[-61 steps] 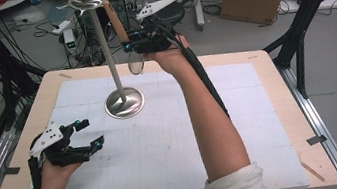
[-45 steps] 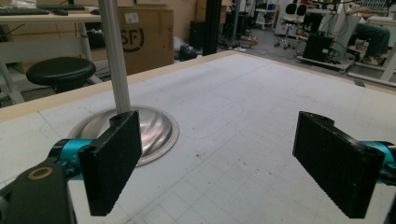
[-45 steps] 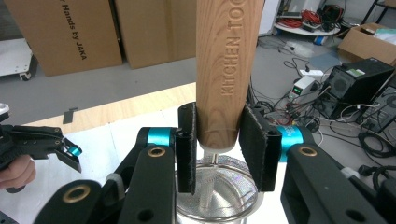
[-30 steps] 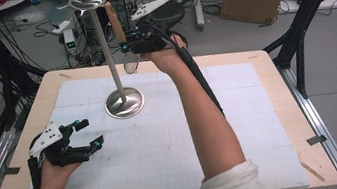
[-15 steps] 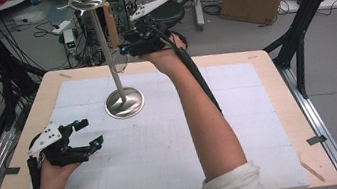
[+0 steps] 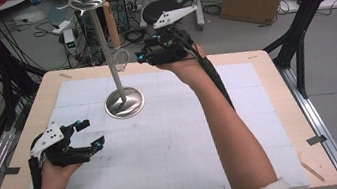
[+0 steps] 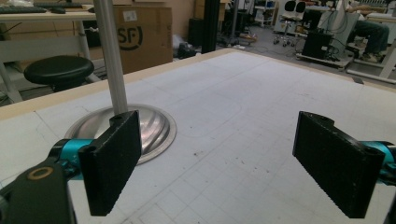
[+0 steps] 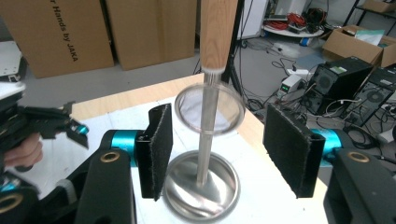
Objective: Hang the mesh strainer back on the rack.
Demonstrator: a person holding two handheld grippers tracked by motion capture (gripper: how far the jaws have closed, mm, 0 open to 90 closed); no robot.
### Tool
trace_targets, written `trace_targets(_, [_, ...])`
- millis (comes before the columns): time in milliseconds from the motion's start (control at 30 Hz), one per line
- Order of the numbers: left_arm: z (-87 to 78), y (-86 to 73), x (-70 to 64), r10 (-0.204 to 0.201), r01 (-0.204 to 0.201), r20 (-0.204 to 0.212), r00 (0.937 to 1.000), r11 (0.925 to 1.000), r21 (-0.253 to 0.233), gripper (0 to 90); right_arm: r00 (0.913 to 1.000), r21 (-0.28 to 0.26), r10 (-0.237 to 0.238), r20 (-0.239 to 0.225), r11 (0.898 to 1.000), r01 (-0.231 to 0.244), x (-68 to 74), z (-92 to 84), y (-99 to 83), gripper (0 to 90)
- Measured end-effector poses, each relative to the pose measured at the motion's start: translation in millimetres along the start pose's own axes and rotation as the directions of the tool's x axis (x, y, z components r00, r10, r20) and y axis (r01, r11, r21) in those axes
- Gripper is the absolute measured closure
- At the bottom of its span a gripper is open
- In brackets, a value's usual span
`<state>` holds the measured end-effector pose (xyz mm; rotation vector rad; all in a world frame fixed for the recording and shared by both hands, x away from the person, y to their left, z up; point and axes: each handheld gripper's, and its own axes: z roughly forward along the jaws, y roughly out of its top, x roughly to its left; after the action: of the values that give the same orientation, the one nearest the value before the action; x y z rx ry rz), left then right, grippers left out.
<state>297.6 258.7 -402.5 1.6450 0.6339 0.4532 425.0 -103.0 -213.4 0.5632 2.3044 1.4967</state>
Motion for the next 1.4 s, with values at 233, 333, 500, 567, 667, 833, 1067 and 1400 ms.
trace_targets(233, [1.7,-0.4,-1.9,0.004,-0.004,0.004,1.0000,0.9999,0.011,16.1,0.9998,-0.025,0.013,0.013,1.000,-0.013,0.4,-22.6,-28.7,39.0])
trace_targets(333, [2.2,-0.2,-3.0,0.006,-0.006,0.008,0.9999,0.9999,0.012,16.1,0.9996,-0.015,0.023,0.016,1.000,-0.023,2.0,-28.2,-40.0,37.3])
trace_targets(500, [2.9,-0.7,-2.9,0.006,-0.007,0.007,1.0000,0.9999,0.014,16.2,0.9996,-0.021,0.019,0.020,1.000,-0.019,8.0,-38.5,-54.6,36.9])
trace_targets(567, [2.7,-0.5,-3.1,0.008,-0.008,0.008,0.9999,0.9999,0.014,16.2,0.9997,-0.021,0.015,0.021,1.000,-0.015,10.1,-41.9,-60.1,36.5])
trace_targets(667, [2.5,-0.5,-3.2,0.008,-0.008,0.006,1.0000,0.9999,0.014,16.2,0.9996,-0.030,0.021,0.017,0.999,-0.020,13.3,-47.4,-68.6,36.1])
trace_targets(833, [2.4,-0.3,-3.3,0.009,-0.010,0.008,0.9999,0.9999,0.014,16.1,0.9992,-0.035,0.038,0.014,0.999,-0.037,17.4,-53.9,-80.9,34.6])
trace_targets(1067, [2.6,-0.6,-3.1,0.008,-0.008,0.006,0.9999,0.9998,0.016,16.2,0.9987,-0.053,0.051,0.004,0.997,-0.050,24.1,-60.2,-97.1,33.6])
trace_targets(1400, [2.5,-0.7,-3.0,0.009,-0.009,0.006,0.9999,0.9998,0.018,16.1,0.9967,-0.065,0.079,0.021,0.995,-0.077,29.4,-67.4,-125.4,31.2])
